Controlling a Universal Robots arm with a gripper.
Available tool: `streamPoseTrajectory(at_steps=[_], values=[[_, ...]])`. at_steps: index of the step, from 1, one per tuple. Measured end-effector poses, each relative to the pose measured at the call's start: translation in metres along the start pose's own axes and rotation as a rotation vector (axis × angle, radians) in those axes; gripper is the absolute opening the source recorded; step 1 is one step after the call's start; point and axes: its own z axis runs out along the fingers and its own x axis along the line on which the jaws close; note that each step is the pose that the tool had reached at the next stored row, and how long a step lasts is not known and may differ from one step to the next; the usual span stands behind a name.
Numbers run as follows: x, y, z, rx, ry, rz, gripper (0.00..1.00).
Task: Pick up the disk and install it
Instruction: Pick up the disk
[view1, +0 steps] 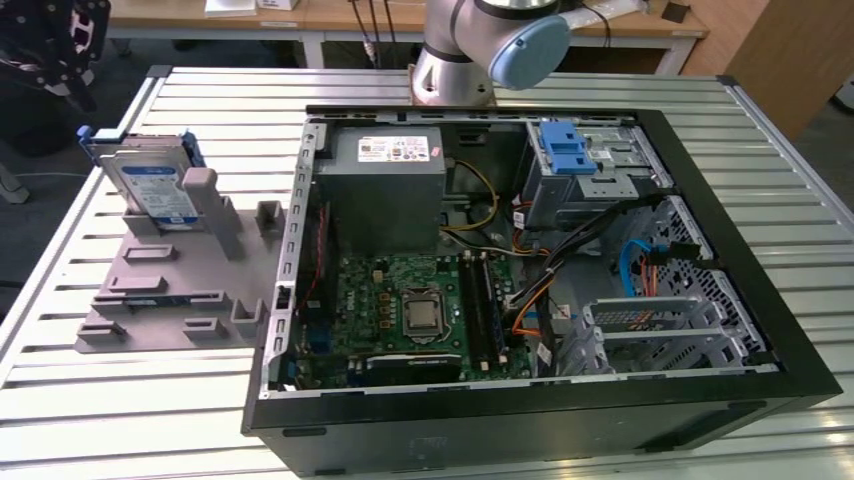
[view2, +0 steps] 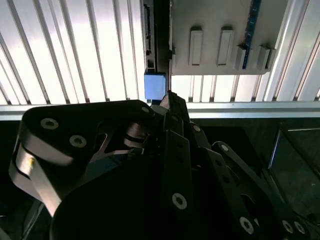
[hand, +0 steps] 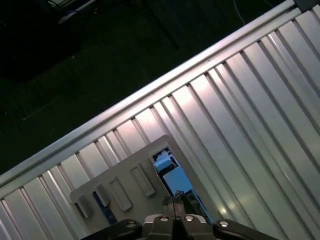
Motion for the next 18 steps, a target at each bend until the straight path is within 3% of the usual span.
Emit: streamPoseTrajectory(at_steps=[18], values=[[0.0, 0.0, 0.0005, 0.0011, 0.0099, -0.195, 0.11]])
